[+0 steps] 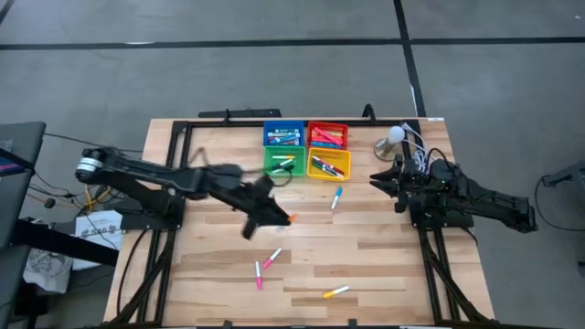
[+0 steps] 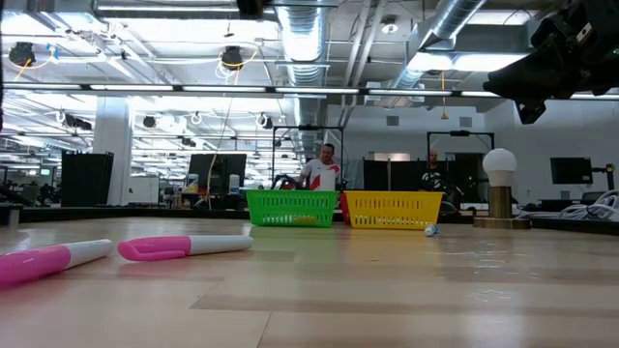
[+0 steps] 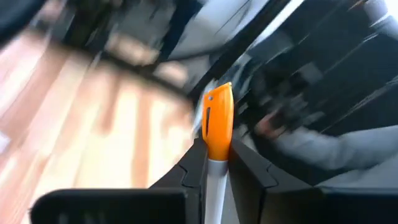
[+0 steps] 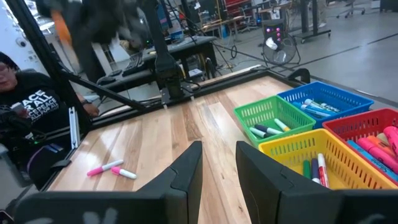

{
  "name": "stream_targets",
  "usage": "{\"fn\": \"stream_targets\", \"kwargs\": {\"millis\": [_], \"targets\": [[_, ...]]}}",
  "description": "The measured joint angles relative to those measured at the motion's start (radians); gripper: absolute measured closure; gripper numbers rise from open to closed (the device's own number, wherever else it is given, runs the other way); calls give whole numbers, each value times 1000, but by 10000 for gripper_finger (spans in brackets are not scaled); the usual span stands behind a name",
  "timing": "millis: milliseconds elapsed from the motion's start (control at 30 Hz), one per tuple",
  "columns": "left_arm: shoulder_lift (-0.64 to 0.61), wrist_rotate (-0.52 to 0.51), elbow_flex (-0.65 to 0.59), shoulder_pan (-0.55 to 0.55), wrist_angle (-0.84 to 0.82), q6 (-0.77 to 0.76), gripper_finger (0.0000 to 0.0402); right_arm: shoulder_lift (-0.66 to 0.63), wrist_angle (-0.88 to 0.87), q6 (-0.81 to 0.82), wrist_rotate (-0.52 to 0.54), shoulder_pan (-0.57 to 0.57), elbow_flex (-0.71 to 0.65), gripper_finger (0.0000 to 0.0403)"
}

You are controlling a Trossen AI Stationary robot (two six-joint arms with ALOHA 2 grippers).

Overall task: Pick & Place Markers
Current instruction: Put the orange highlighter in the green bin

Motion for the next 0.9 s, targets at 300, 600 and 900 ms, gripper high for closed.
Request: {"fn": "stream_targets", "kwargs": {"millis": [300,600,900], "targets": [[244,2,-1,108,-192,87,356,0,0,0,0,0,0,316],[247,-59,1,314,-277,372,355,0,0,1,0,0,0,316],[244,-166,130,519,-352,705,355,0,0,-7,0,0,0,316]]}}
